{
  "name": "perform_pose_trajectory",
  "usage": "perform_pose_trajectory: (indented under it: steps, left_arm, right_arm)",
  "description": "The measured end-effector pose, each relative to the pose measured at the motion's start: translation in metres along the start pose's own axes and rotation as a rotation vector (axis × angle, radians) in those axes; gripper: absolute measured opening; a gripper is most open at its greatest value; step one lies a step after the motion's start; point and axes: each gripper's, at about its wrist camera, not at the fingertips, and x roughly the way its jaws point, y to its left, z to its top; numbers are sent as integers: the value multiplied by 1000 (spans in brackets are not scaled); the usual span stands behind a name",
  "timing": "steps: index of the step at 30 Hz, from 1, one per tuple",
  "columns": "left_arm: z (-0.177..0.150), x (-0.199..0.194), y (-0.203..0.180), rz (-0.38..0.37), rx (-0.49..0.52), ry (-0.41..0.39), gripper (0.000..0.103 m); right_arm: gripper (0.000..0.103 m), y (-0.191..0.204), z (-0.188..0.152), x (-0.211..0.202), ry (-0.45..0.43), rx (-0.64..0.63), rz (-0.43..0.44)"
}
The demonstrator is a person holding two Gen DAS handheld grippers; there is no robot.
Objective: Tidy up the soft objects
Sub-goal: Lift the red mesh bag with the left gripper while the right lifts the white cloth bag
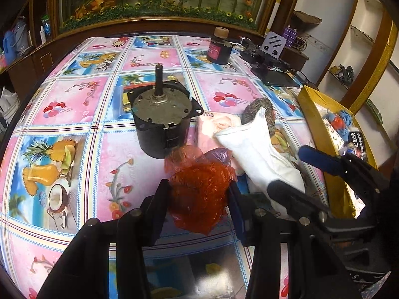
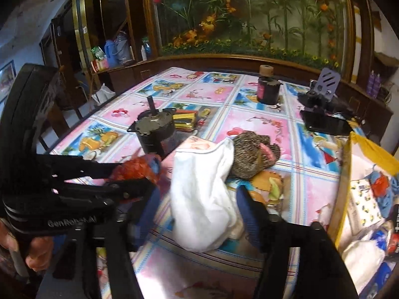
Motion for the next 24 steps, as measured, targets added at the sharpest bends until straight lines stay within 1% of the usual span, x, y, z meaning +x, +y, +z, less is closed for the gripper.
perform_pose_trajectory:
  steps: [1, 3, 6, 7, 8, 9, 10, 11, 13, 15, 18, 20, 24]
  left_arm:
    - [0, 0, 1, -3, -5, 1, 43]
    - [0, 0, 0, 6, -2, 0, 43]
    - [0, -1, -2, 3, 7, -1, 43]
    - [0, -1, -2, 3, 7, -1, 43]
    - [0, -1, -2, 0, 5, 0, 43]
    - [0, -1, -2, -1, 3, 0, 43]
    - [0, -1, -2, 2, 3, -1, 43]
    - [0, -1, -3, 2, 4, -1, 43]
    - [0, -1, -3, 1, 5, 0, 43]
    - [0, -3, -4, 1, 12, -6, 43]
    - [0, -5, -7, 9, 27, -22, 43]
    - [0, -6, -10, 21, 38, -32, 43]
    - [1, -7, -12, 50, 53, -54, 43]
  right_arm:
    - [77, -1, -1, 1, 8, -4, 5]
    - [77, -1, -3, 5, 29, -5, 17]
    - [77, -3, -8, 20, 88, 0, 4]
    - [70, -6, -10, 24, 108, 11, 1]
    - [57, -9, -11, 27, 119, 21, -6]
    - [50, -11, -11, 26, 115, 25, -11]
    - [40, -13, -11, 24, 107, 33, -6]
    - [33, -14, -10, 23, 103, 43, 6]
    - [27, -15, -9, 21, 91, 50, 12]
    - [26, -17, -6, 15, 59, 62, 17]
    - [26, -24, -1, -1, -27, 99, -4]
    - [26, -30, 2, -8, -62, 128, -8]
    - [26, -31, 3, -11, -70, 140, -3]
